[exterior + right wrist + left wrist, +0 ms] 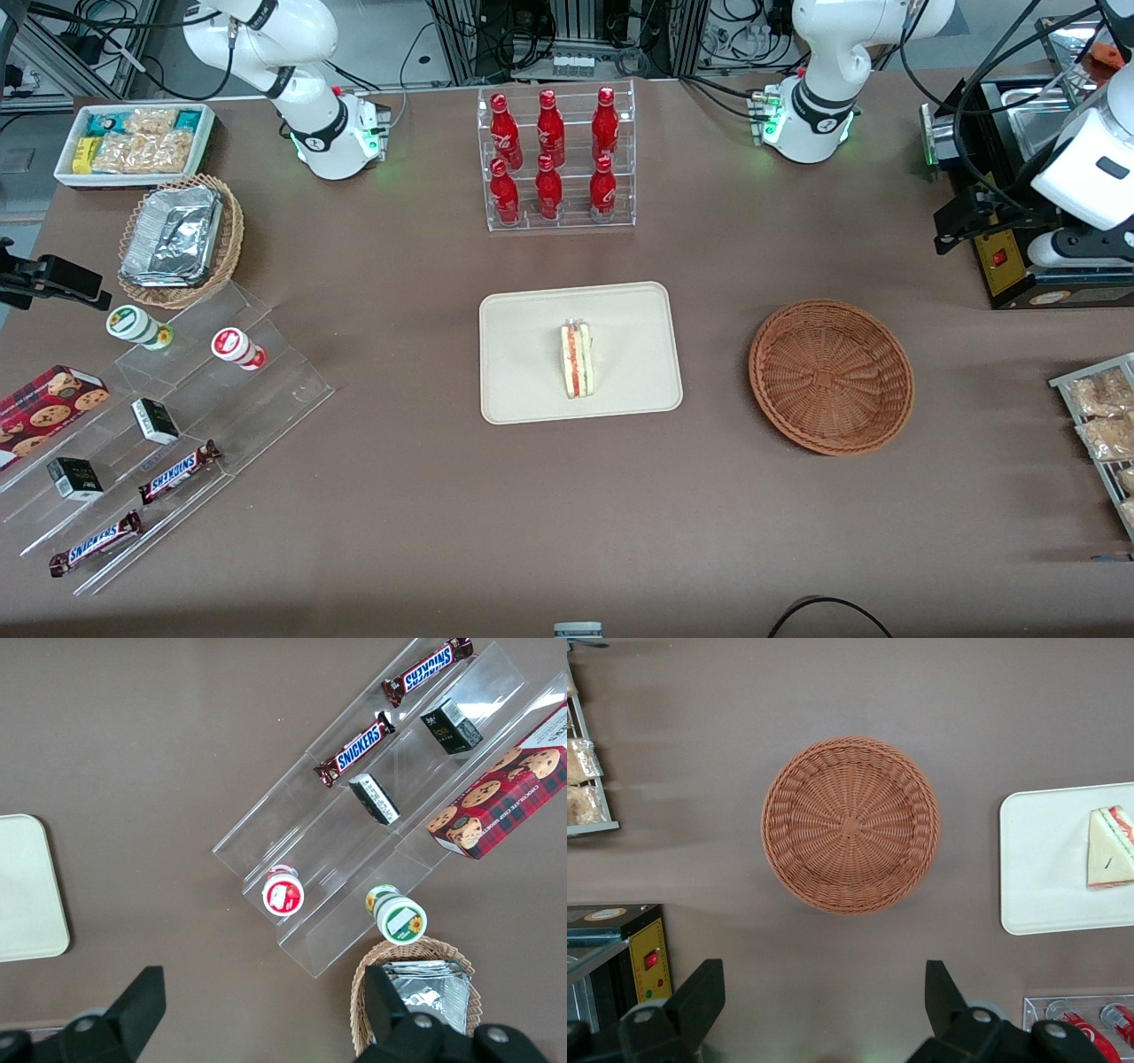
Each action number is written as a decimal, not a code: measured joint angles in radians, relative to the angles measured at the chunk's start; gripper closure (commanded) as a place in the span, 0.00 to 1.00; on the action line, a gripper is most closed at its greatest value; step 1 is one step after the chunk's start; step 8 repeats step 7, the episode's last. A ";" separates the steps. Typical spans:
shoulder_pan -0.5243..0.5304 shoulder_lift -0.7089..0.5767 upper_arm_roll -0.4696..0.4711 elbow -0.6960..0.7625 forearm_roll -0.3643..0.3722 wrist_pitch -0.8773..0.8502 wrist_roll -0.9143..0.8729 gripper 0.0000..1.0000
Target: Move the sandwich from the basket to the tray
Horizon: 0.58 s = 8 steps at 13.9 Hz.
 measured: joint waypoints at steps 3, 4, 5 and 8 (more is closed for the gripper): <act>0.000 0.005 0.024 0.001 0.000 0.002 0.003 0.00; 0.000 0.006 0.032 0.001 0.000 0.002 0.008 0.00; 0.000 0.007 0.040 0.001 0.000 0.002 0.020 0.00; 0.000 0.007 0.048 0.001 0.000 0.002 0.049 0.00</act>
